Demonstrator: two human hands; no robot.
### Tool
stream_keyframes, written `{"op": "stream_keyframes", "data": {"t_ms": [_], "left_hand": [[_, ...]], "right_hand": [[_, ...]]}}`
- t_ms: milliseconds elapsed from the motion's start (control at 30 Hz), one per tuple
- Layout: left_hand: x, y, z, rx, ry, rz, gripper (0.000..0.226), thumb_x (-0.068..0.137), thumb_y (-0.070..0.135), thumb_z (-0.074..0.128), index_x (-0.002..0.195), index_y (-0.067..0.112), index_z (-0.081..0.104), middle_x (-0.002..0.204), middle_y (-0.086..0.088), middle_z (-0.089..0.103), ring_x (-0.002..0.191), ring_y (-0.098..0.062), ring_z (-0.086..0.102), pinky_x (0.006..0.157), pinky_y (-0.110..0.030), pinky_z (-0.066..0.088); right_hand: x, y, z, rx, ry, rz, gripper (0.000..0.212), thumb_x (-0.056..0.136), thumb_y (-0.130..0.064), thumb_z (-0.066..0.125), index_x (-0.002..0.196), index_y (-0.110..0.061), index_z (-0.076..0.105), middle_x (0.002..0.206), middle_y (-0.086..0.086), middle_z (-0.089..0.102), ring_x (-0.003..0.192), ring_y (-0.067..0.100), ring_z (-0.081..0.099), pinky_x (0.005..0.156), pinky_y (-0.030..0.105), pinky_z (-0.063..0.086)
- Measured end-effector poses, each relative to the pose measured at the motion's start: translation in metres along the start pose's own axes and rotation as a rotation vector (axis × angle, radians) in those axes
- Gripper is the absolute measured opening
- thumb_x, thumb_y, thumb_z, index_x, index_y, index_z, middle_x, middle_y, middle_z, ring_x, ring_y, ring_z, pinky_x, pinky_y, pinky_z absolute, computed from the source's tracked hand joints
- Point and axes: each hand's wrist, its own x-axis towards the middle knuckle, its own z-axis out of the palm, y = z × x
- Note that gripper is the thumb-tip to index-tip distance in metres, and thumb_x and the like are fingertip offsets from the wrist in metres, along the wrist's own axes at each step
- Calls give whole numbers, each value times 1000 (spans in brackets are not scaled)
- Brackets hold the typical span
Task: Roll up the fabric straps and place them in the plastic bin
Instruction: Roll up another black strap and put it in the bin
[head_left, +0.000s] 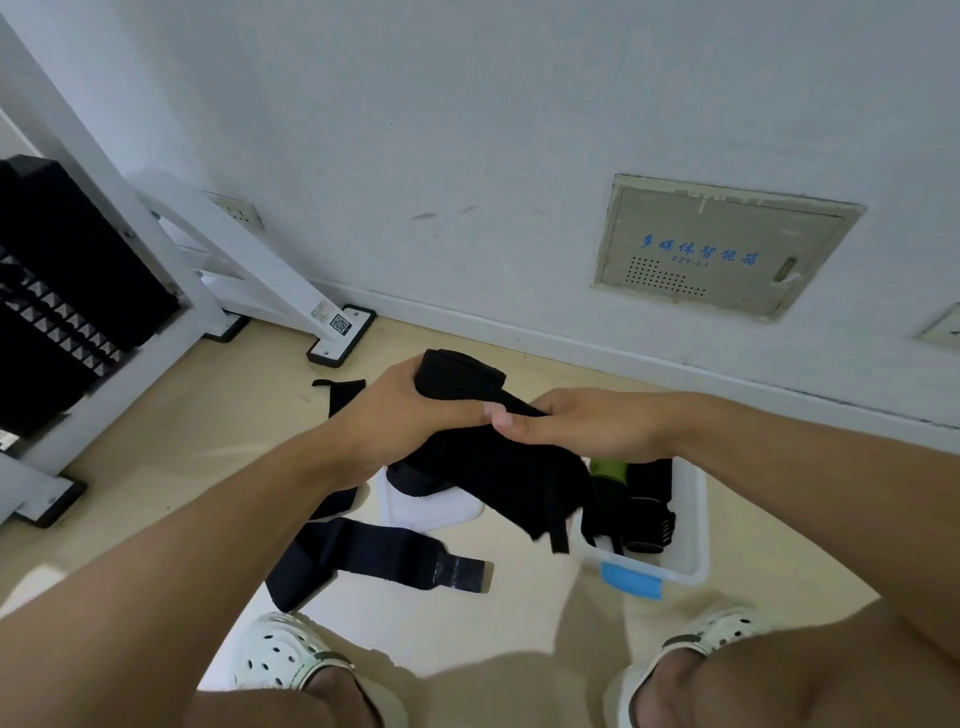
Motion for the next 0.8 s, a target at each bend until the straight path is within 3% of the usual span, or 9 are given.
{"op": "stream_keyframes", "data": {"t_ms": [100, 167, 233, 300, 400, 500, 567, 667, 800], "left_hand": [[-3, 2, -2, 15, -28, -1, 63, 66, 37, 96, 121, 21, 69, 108, -3, 78, 99, -25, 76, 78, -39, 59], [-5, 4, -3, 41, -82, 25, 61, 71, 33, 95, 123, 19, 67, 108, -4, 77, 98, -23, 76, 76, -36, 58], [-7, 5, -3, 68, -118, 48, 63, 69, 34, 93, 124, 19, 66, 112, -5, 76, 103, -24, 75, 83, -39, 60], [-8, 5, -4, 74, -146, 59, 65, 66, 35, 90, 124, 18, 66, 113, -7, 75, 106, -26, 74, 92, -44, 59], [-8, 7, -5, 74, -187, 71, 62, 67, 30, 91, 122, 18, 65, 108, -9, 75, 100, -30, 75, 86, -46, 61], [-8, 8, -5, 129, -180, 79, 54, 70, 22, 94, 117, 23, 68, 107, -2, 75, 101, -22, 74, 83, -36, 60], [-9, 9, -4, 148, -152, 72, 51, 71, 17, 94, 114, 27, 68, 102, 3, 76, 94, -15, 75, 75, -27, 57], [-7, 9, -6, 188, -114, 69, 52, 70, 18, 95, 113, 28, 67, 102, 5, 76, 93, -14, 75, 77, -27, 57], [-5, 9, -5, 307, -44, 64, 53, 70, 21, 96, 112, 28, 65, 101, 9, 76, 96, -9, 74, 84, -30, 60]], "right_hand": [[-1, 3, 1, 190, -179, 82, 85, 83, -76, 34, 138, -16, 56, 129, -10, 65, 129, 10, 54, 123, 37, 29], [-3, 0, 7, 424, -345, 2, 93, 82, -77, 33, 147, -11, 46, 148, 12, 54, 140, 25, 50, 122, 41, 32], [-1, 1, 13, 535, -483, -74, 100, 80, -81, 37, 150, -9, 41, 153, 27, 43, 144, 39, 40, 123, 47, 29], [2, 3, 16, 613, -557, -87, 107, 75, -83, 49, 150, -7, 39, 149, 33, 42, 141, 45, 39, 120, 49, 30], [5, 1, 17, 639, -565, -36, 117, 71, -84, 57, 152, -2, 36, 129, 25, 55, 131, 44, 47, 110, 48, 42], [6, -1, 17, 548, -508, 9, 108, 72, -86, 49, 147, -8, 48, 110, 12, 60, 122, 38, 55, 95, 39, 53], [6, -3, 17, 466, -413, 43, 103, 66, -91, 49, 136, -16, 61, 103, 9, 56, 112, 29, 61, 86, 33, 51], [6, -7, 18, 395, -300, 59, 89, 68, -90, 49, 124, -24, 70, 98, 7, 52, 98, 24, 63, 83, 34, 46], [-4, -15, 17, 276, -203, 85, 63, 79, -80, 50, 105, -29, 77, 92, 9, 52, 85, 24, 58, 77, 33, 51]]}}
